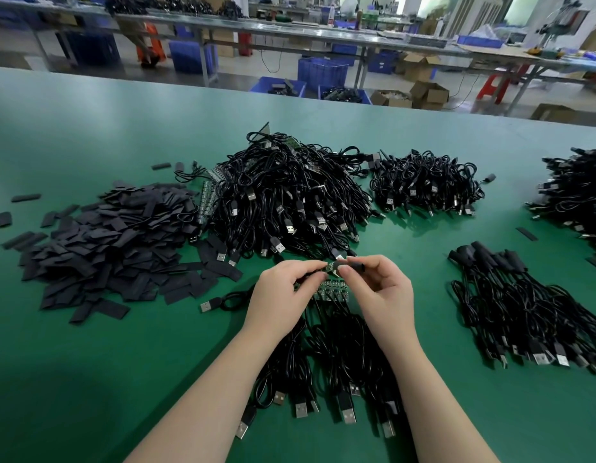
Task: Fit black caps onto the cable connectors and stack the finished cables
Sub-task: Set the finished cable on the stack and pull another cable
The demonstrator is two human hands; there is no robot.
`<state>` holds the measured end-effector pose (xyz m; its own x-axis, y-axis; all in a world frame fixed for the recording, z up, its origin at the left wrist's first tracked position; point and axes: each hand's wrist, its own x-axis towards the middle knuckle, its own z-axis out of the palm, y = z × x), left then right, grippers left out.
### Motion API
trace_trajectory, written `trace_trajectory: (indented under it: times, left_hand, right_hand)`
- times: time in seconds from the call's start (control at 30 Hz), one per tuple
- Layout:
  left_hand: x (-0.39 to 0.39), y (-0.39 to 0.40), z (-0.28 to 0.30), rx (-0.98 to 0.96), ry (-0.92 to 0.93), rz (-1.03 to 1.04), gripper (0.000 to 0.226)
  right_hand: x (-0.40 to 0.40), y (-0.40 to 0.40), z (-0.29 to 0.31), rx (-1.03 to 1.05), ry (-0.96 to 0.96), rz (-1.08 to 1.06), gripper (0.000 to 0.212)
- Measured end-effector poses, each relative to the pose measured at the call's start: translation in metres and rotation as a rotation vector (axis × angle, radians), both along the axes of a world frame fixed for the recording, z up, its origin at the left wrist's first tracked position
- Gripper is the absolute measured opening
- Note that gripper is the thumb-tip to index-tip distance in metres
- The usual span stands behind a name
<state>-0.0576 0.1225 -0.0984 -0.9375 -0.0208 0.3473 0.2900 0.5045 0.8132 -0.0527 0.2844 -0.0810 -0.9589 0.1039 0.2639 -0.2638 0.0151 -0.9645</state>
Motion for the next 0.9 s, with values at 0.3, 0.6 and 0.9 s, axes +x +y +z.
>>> trace_trajectory:
  times: [0.3, 0.6, 0.9]
  left_hand:
    - [0.0, 0.0001, 0.0, 0.0, -0.012, -0.008, 0.02]
    - [-0.0003, -0.0008, -0.0008, -0.01, 0.005, 0.001, 0.02]
    - [-0.0003, -0.0009, -0.0018, 0.012, 0.022, 0.013, 0.021]
  right_hand:
    - [-0.0006, -0.0003, -0.0016, 0.005, 0.008, 0.005, 0.015]
    - [-0.0038, 0.0028, -0.004, 0.022, -0.04, 0.012, 0.012]
    - [-0.0025, 0.0033, -0.0034, 0.054, -0.027, 0.039, 0.015]
